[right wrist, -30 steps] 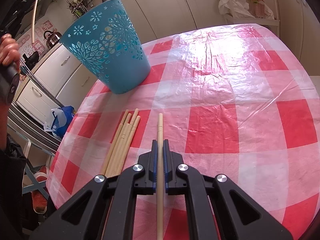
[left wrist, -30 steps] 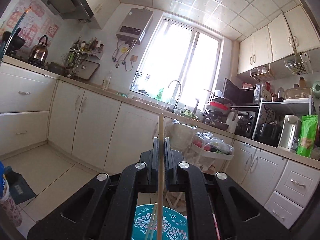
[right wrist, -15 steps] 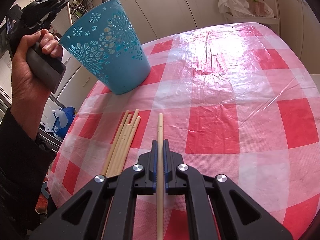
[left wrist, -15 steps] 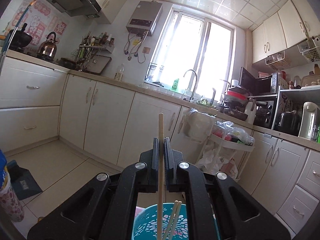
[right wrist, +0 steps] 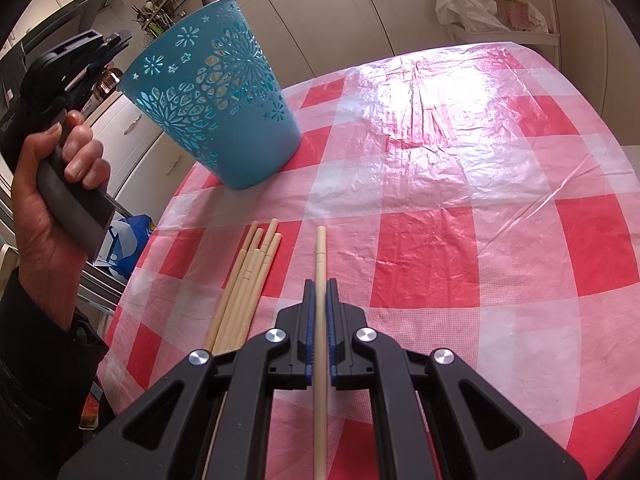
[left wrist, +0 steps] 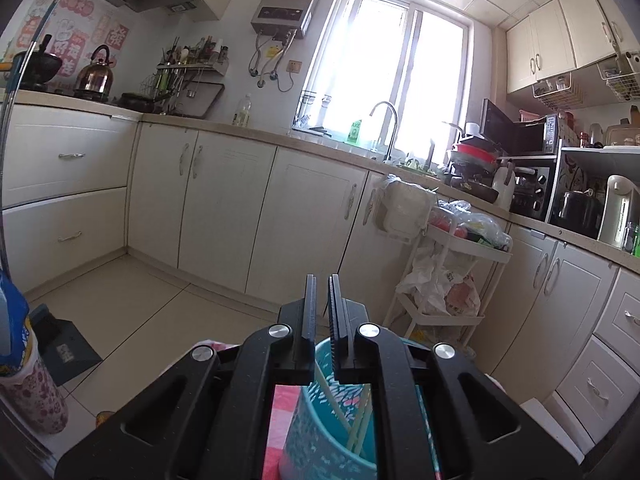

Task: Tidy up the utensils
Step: 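Carry the right gripper's chopstick over the bin and open the right gripper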

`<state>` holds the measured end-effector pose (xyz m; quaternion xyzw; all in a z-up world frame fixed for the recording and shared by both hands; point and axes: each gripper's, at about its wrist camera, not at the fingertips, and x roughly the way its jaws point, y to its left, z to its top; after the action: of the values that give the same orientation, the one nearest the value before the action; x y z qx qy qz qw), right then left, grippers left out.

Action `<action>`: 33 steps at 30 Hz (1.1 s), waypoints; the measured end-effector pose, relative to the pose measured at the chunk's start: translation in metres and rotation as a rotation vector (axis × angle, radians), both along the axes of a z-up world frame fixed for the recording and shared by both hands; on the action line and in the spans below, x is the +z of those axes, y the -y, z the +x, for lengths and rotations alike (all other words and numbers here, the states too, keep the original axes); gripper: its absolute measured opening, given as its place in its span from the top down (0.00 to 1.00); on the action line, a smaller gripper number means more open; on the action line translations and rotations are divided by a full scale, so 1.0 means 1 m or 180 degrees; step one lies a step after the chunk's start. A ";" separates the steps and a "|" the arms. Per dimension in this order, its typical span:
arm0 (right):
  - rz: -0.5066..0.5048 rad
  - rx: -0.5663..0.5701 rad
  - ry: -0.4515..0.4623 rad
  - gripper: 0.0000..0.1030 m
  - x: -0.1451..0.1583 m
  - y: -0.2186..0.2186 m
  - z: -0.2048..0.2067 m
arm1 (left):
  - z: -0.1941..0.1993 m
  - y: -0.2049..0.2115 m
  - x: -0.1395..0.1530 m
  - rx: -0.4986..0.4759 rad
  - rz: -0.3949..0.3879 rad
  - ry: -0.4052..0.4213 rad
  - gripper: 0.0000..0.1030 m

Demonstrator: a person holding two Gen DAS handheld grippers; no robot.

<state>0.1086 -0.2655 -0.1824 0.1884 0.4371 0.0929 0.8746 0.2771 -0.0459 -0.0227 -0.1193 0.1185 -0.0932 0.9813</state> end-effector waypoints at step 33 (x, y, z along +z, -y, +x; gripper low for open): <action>0.0611 -0.0149 0.1731 0.94 0.187 -0.018 0.054 | -0.083 -0.087 -0.122 0.0364 -0.0880 -0.0818 0.40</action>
<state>0.1624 -0.2479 0.0048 0.2486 0.1713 0.1608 0.9397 0.1944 0.0412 -0.1452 -0.2704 0.2219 -0.0366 0.9361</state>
